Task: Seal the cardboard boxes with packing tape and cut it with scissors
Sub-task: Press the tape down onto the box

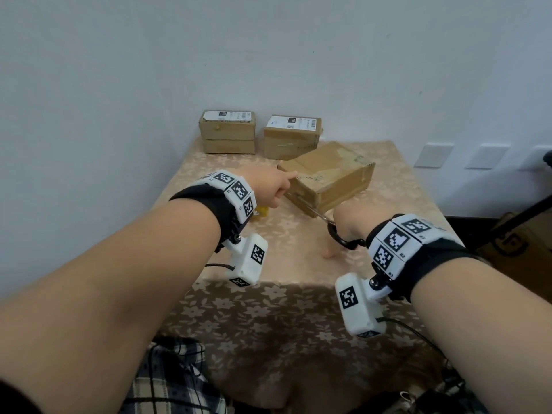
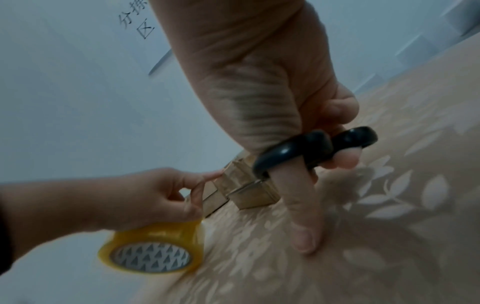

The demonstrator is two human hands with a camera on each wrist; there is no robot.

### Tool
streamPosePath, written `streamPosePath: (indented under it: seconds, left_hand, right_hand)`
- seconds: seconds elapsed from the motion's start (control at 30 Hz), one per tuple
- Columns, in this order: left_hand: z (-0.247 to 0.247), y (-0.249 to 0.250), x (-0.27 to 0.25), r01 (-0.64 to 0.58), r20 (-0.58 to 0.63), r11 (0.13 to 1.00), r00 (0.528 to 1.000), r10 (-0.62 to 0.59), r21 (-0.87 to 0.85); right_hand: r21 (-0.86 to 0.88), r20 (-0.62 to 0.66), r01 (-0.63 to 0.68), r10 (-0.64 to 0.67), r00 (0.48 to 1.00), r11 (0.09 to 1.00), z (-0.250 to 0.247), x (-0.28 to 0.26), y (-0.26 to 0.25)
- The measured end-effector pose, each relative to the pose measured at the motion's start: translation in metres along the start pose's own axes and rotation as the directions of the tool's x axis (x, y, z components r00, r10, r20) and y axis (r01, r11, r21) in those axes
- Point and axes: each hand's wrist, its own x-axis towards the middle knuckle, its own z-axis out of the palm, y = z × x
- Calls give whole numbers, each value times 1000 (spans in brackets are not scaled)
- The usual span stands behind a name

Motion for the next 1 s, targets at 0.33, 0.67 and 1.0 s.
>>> streamPosePath:
  seconds: [0.33,0.67,1.0]
  left_hand:
    - [-5,-5,-14,-4,-133,982,991,-22,-189]
    - [25,-16,-37,0,-466,749,783,-412,-662]
    - [31,-23,-20,-28,-462,628,703,-541,-778]
  right_hand:
    - [204,-97,163,-145,985,965,6,-4,-5]
    - [330,-725,347,0,689,878,-13,15,-3]
    - [107,-574,223,-123,810,969,3,75,-9]
